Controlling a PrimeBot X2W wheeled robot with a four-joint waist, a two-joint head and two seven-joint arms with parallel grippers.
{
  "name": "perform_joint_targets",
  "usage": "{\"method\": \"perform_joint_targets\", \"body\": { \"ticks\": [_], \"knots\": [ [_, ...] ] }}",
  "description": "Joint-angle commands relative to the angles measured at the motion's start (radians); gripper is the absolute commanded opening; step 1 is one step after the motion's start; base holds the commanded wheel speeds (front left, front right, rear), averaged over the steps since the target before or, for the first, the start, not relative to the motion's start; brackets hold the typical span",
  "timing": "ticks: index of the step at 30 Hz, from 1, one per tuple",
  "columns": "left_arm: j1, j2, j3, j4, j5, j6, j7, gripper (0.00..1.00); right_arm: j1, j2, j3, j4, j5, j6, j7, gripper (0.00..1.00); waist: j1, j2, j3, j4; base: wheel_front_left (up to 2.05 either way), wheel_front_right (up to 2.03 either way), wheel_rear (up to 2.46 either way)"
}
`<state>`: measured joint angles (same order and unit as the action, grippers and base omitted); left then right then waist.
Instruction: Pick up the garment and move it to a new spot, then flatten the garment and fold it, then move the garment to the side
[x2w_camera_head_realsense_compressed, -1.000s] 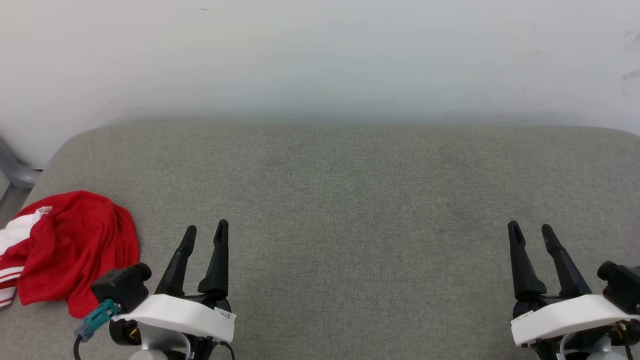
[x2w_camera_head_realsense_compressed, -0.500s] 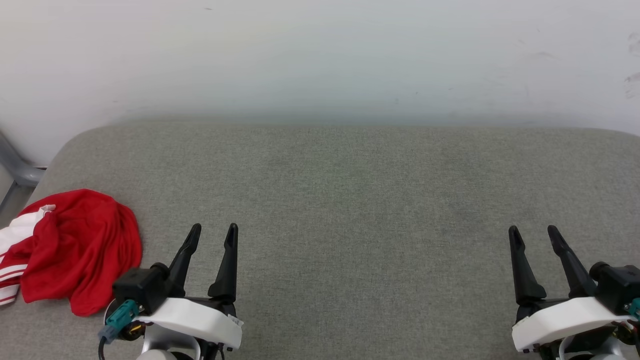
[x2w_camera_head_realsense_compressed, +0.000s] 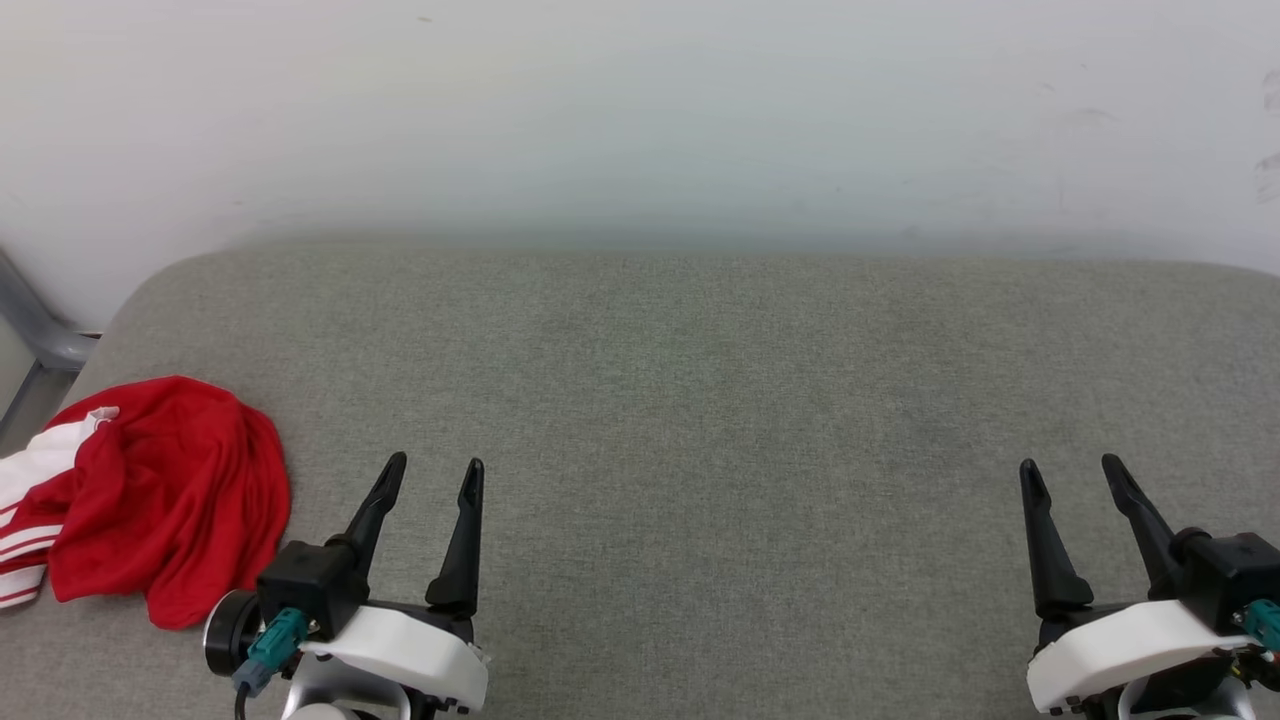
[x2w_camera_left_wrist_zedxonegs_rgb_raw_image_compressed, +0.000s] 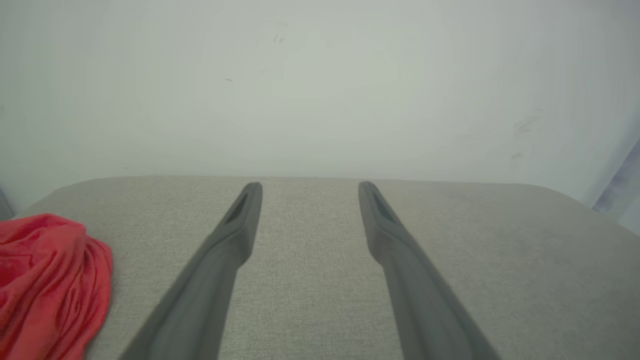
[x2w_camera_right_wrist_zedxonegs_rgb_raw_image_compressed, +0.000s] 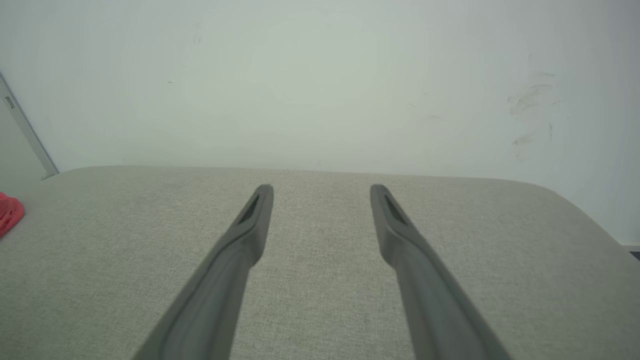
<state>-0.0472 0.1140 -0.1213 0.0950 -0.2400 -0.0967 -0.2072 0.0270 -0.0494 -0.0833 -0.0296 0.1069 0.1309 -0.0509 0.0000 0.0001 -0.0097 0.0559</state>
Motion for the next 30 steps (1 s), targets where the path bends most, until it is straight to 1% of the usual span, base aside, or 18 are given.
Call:
{"method": "perform_joint_targets", "body": {
  "ticks": [1,21,25,30],
  "knots": [
    [0.0,0.005,-0.003,-0.003,0.019,-0.001,-0.01,1.0,0.009,-0.002,-0.002,-0.011,-0.02,0.0,0.0,1.0,0.0,-0.0001,0.0,0.001,0.0,0.0,0.0],
    [0.009,-0.01,0.02,0.008,0.106,-0.024,-0.047,1.0,0.02,-0.002,-0.016,-0.009,-0.099,0.0,-0.037,1.0,0.0,-0.0001,-0.006,0.013,0.0,0.0,0.0],
    [0.006,-0.013,0.032,0.021,0.112,-0.028,-0.054,1.0,0.021,-0.001,-0.015,-0.01,-0.119,0.0,-0.049,1.0,0.0,-0.0001,-0.005,0.03,0.0,0.0,0.0],
    [-0.003,-0.015,0.052,0.036,0.112,-0.032,-0.059,1.0,0.018,-0.001,-0.004,-0.004,-0.121,0.0,-0.06,1.0,0.0,-0.0001,-0.005,0.071,0.0,0.0,0.0]
  ]
}}
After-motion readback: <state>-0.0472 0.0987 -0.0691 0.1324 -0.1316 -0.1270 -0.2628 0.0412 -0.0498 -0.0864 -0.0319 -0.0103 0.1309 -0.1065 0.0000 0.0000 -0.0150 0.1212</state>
